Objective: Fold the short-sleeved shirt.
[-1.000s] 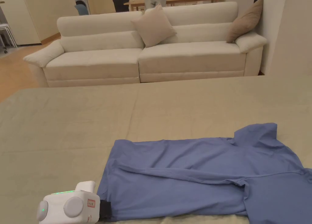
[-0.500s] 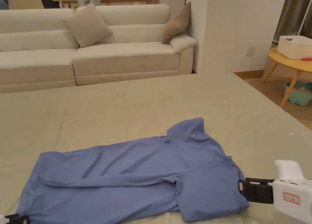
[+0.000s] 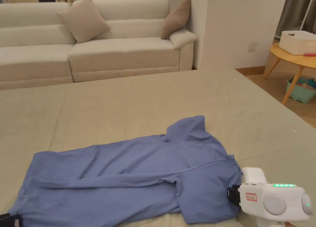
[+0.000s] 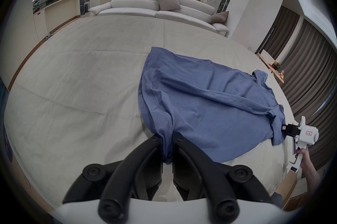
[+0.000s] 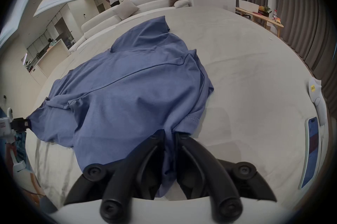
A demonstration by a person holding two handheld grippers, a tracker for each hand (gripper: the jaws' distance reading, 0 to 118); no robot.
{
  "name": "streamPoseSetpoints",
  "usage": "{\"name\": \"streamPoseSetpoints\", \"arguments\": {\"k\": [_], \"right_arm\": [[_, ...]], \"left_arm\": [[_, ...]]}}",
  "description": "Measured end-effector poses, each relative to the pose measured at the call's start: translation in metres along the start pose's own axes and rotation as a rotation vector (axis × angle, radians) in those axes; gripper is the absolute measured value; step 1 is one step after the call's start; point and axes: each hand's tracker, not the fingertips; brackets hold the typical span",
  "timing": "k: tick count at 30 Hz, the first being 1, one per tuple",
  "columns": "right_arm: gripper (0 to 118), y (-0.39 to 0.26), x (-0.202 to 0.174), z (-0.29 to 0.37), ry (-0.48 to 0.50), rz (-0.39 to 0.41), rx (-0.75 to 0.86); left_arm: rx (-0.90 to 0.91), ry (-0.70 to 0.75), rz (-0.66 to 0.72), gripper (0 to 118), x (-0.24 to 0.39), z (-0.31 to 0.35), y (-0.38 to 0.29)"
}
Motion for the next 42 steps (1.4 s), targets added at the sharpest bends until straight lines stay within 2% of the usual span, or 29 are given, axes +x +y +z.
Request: {"name": "streamPoseSetpoints", "arguments": {"k": [2,4,6,7,9,11,16,22,24,26,30,32,34,35,36,37,38,40,42], "right_arm": [[12,0.004,-0.001,0.006,-0.011,0.004,0.005],[12,0.008,0.002,0.020,0.006,-0.034,0.021],[11,0.016,0.009,0.044,0.041,-0.106,0.060],[11,0.021,0.010,0.055,0.060,-0.111,0.056],[11,0.027,0.002,0.085,0.046,-0.059,0.099],[11,0.031,-0.010,0.114,0.074,-0.014,0.134],[11,0.031,-0.018,0.181,0.120,0.015,0.152],[11,-0.019,0.014,0.243,0.186,-0.103,0.091],[11,-0.047,0.021,0.244,0.190,-0.100,0.039],[11,-0.081,0.025,0.227,0.134,-0.085,-0.042],[11,-0.134,0.037,0.175,0.076,-0.111,-0.186],[11,-0.153,0.034,0.159,-0.012,-0.017,-0.185],[11,-0.163,0.032,0.153,0.022,0.067,-0.155],[21,-0.164,0.029,0.152,0.004,0.106,-0.174],[52,-0.161,0.025,0.154,-0.051,0.135,-0.209],[93,-0.155,0.024,0.159,-0.084,0.165,-0.207],[116,-0.149,0.024,0.172,-0.071,0.167,-0.142],[112,-0.120,0.024,0.218,0.026,0.075,0.134],[112,-0.093,0.012,0.263,0.171,0.024,0.350]], "left_arm": [[0.001,0.004,0.010,7,-0.001,0.002,-0.001],[0.005,0.008,0.014,7,-0.005,0.006,0.000],[0.013,0.000,0.023,7,-0.006,0.018,0.001],[0.022,-0.004,0.030,7,-0.005,0.024,0.002],[0.040,-0.019,0.027,7,-0.004,0.041,0.004],[0.061,-0.027,0.026,7,0.000,0.058,0.004],[0.107,-0.020,-0.004,7,-0.001,0.113,-0.005],[0.072,-0.022,0.006,7,-0.025,0.165,-0.060],[0.044,-0.010,0.021,7,-0.034,0.164,-0.084],[-0.048,0.004,0.027,7,-0.040,0.149,-0.108],[-0.152,0.046,0.038,7,-0.046,0.118,-0.145],[-0.175,0.077,0.041,8,-0.060,0.096,-0.158],[-0.219,0.070,0.091,9,-0.069,0.087,-0.162],[-0.249,0.068,0.111,25,-0.072,0.085,-0.163],[-0.261,0.038,0.155,53,-0.076,0.088,-0.164],[-0.235,0.003,0.213,86,-0.081,0.094,-0.164],[-0.208,-0.053,0.234,113,-0.084,0.103,-0.161],[-0.064,-0.096,0.308,115,-0.082,0.140,-0.140],[0.087,-0.054,0.209,115,-0.070,0.177,-0.114]]}}
